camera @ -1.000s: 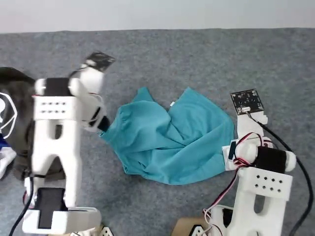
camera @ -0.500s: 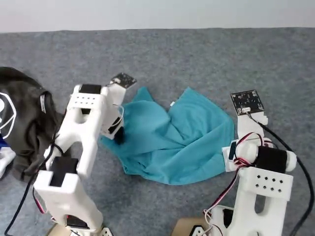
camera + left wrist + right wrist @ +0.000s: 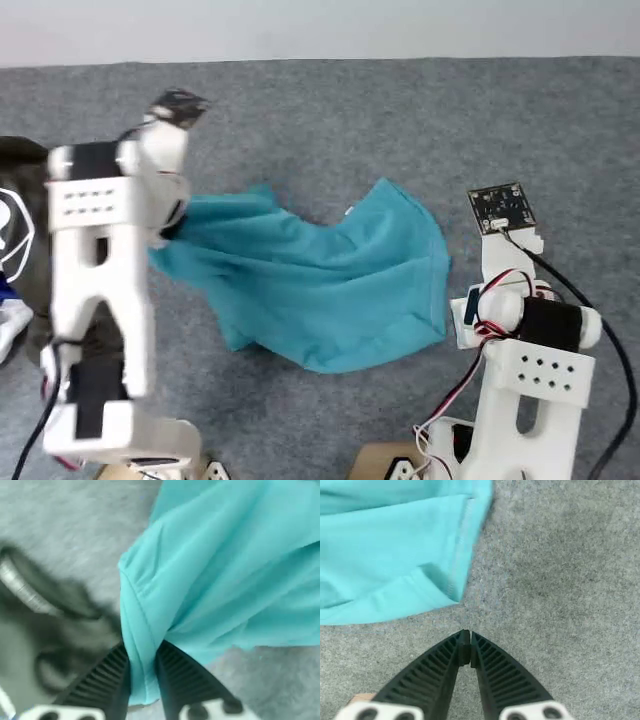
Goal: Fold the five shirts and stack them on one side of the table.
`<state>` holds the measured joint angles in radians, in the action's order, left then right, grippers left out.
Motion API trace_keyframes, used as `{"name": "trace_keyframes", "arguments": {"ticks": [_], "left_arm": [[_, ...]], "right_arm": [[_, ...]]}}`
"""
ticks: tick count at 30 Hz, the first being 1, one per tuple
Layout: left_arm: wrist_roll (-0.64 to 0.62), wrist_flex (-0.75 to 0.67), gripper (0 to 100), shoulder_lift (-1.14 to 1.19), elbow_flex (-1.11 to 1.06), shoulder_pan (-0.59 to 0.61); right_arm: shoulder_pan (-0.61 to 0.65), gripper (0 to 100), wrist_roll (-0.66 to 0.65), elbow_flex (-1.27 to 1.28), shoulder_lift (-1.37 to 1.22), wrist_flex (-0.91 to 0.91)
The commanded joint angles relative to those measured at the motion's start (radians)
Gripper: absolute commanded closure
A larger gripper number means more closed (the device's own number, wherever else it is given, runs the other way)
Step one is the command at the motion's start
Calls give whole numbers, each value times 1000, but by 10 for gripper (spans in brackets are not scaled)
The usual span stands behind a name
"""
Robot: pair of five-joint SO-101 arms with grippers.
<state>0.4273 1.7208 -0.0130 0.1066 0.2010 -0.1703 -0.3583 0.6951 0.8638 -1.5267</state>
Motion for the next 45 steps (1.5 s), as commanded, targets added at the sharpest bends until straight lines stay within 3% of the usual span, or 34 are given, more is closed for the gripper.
{"name": "trace_keyframes", "arguments": {"ticks": [1, 9, 14, 20, 26, 30, 33, 39, 45], "left_arm": [[94, 38, 996, -124, -33, 120], [353, 34, 993, -229, -463, 218], [390, 31, 903, -238, -564, 215], [385, 31, 844, -238, -407, 219], [292, 32, 824, -238, -174, 190], [224, 26, 804, -227, -105, 126], [138, -66, 804, -212, -105, 55], [-31, -298, 804, 37, -59, -51], [-48, -209, 804, 396, 266, -66]], "right_arm": [[-8, 990, -11, -49, -7, 4], [-7, 990, -11, -49, -8, 62], [-2, 990, -11, -8, -8, 68], [30, 990, -11, 26, -8, 87], [36, 990, -11, 26, -8, 148], [36, 990, -11, 32, -8, 142], [33, 990, -11, 32, -8, 139], [31, 990, -11, 32, -8, 137], [30, 990, -11, 34, -8, 122]]}}
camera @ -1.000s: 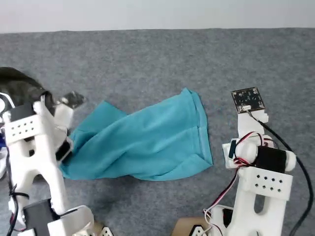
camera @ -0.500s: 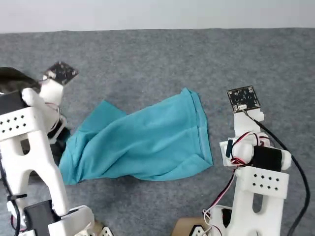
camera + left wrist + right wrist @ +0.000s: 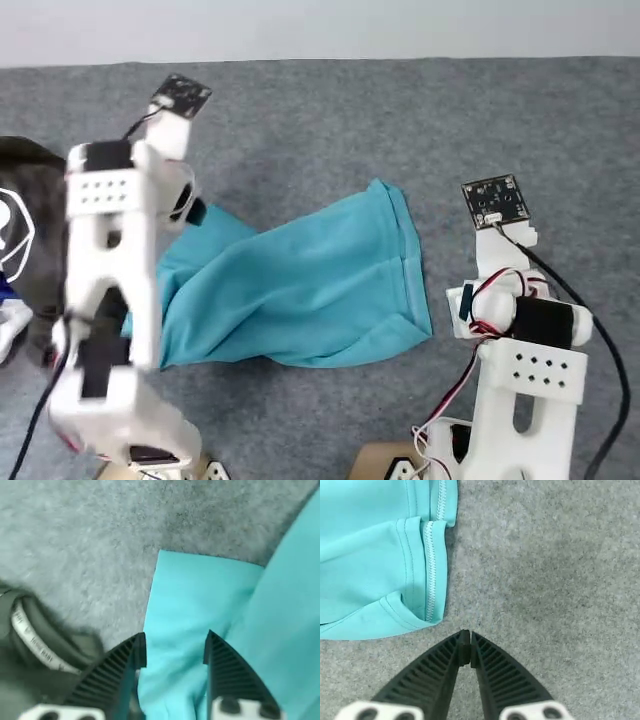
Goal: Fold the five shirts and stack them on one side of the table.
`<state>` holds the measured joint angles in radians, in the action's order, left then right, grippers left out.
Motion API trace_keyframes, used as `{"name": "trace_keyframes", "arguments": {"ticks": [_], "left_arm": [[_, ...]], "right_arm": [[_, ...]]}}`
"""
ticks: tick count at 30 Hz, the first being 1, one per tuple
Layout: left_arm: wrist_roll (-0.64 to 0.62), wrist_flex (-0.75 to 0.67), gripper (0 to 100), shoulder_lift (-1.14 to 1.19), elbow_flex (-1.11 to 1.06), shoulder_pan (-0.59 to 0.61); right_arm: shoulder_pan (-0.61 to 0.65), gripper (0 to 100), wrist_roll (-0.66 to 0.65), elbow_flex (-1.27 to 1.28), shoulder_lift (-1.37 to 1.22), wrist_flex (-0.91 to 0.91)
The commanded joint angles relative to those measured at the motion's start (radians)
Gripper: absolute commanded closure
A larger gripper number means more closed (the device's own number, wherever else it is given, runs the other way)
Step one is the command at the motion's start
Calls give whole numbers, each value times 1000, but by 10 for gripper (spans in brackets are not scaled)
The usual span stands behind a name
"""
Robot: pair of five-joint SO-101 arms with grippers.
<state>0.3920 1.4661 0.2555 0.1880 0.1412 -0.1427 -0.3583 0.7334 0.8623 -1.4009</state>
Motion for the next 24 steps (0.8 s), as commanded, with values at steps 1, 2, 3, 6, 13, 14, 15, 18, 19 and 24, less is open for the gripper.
{"name": "trace_keyframes", "arguments": {"ticks": [1, 2, 3, 6, 13, 14, 15, 18, 19, 24], "left_arm": [[-11, 68, 804, 181, 249, -5], [-11, 89, 804, 233, 314, -5], [-9, 106, 804, 287, 380, -5], [-5, 158, 804, 430, 576, -5], [25, 258, 804, 707, 957, 0], [26, 264, 804, 741, 995, 0], [35, 273, 804, 773, 1027, 0], [57, 284, 804, 853, 1092, -11], [60, 281, 804, 873, 1106, -12], [60, 279, 804, 947, 1185, -18]], "right_arm": [[2, 990, -11, -5, -7, -5], [2, 990, -11, -5, -7, -5], [2, 990, -11, -5, -7, -5], [2, 990, -11, -5, -7, -5], [2, 990, -6, -5, -7, -5], [2, 990, -6, -5, -7, -5], [2, 990, -6, 2, -7, -5], [2, 990, -6, 38, -1, -5], [2, 990, -8, 55, 2, -5], [2, 990, -8, 81, 4, -33]]}}
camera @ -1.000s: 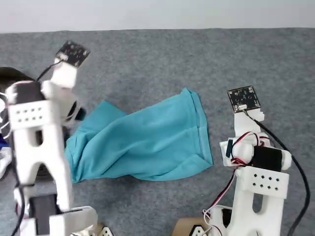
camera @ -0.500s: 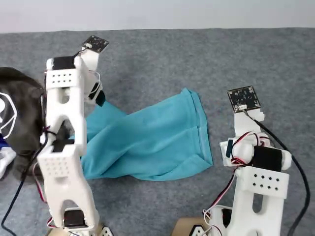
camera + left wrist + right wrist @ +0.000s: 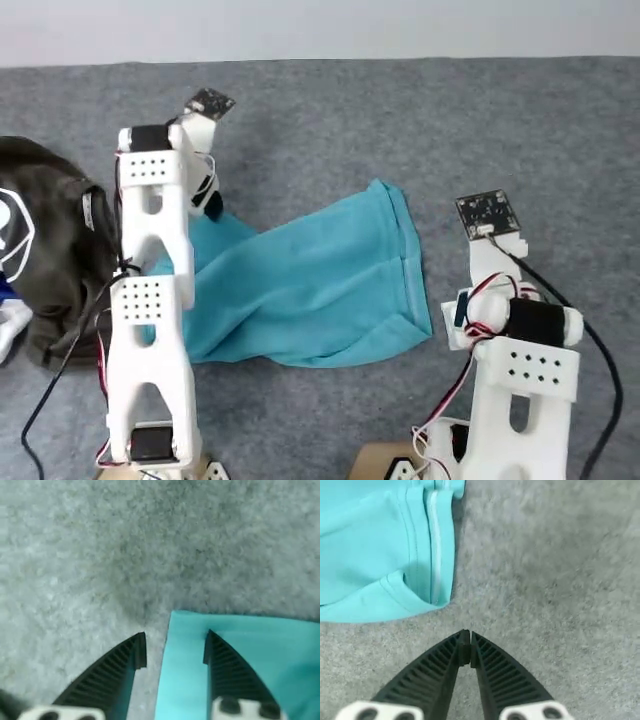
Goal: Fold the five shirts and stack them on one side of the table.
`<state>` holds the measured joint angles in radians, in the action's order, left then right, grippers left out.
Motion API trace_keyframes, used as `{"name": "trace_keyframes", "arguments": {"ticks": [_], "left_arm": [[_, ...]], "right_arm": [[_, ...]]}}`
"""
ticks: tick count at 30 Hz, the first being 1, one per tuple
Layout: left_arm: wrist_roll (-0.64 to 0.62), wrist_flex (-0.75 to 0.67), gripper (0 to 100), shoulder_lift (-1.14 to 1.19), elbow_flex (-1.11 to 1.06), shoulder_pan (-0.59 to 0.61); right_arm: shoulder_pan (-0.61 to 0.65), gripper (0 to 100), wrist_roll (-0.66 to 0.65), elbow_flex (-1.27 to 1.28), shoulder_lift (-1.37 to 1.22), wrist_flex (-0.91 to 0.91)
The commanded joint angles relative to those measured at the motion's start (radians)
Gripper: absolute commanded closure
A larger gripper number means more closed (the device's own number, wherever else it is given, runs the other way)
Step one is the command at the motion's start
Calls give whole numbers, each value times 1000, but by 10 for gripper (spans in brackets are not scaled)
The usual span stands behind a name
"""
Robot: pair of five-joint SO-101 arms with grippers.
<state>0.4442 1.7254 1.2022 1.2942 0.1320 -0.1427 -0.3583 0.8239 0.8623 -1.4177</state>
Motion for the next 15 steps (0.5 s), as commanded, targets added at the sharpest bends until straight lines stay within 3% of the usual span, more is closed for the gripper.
{"name": "trace_keyframes", "arguments": {"ticks": [1, 8, 15], "left_arm": [[8, 20, 804, 8, 91, -9], [8, 23, 816, 46, 91, -25], [8, 26, 909, 51, 61, -35]], "right_arm": [[2, 990, -8, -9, 4, -16], [4, 990, -8, -9, 4, -7], [4, 990, -8, -14, 4, -12]]}}
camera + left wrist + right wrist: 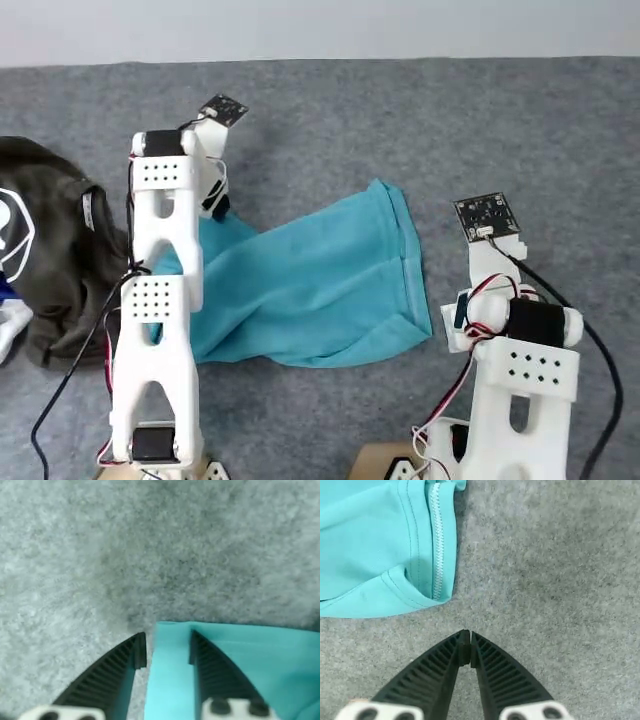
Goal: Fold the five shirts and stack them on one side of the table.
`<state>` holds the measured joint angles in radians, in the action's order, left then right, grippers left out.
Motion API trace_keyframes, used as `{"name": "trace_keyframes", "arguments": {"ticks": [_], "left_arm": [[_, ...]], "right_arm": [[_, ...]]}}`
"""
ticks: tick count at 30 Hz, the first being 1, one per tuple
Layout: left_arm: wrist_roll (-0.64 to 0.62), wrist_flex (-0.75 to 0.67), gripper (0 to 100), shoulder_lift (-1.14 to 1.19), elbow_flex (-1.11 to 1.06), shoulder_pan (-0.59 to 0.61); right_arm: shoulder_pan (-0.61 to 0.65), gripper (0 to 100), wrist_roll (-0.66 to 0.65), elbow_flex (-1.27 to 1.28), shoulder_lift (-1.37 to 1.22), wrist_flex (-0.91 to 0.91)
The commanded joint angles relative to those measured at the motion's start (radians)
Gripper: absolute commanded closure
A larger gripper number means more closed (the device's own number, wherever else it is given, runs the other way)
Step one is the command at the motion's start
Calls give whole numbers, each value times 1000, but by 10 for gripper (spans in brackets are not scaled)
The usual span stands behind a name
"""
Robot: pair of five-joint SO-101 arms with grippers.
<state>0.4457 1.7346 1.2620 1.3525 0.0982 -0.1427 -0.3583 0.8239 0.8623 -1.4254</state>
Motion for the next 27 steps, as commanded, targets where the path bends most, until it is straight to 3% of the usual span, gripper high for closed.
{"name": "trace_keyframes", "arguments": {"ticks": [1, 5, 9, 16, 21, 27], "left_arm": [[6, 17, 922, -11, -1, -2], [5, 18, 998, -14, -5, -2], [-5, 20, 996, -35, -1, 0], [-114, 21, 996, -273, -38, 41], [-135, 21, 996, -509, -248, 106], [-135, 18, 996, -796, -608, 115]], "right_arm": [[4, 990, -8, -14, 4, -4], [4, 990, -8, -14, 4, -4], [4, 990, -9, -14, 4, 1], [4, 990, -2, -91, -1, 4], [7, 990, -2, -196, -54, 81], [35, 990, -2, -345, -328, 99]]}}
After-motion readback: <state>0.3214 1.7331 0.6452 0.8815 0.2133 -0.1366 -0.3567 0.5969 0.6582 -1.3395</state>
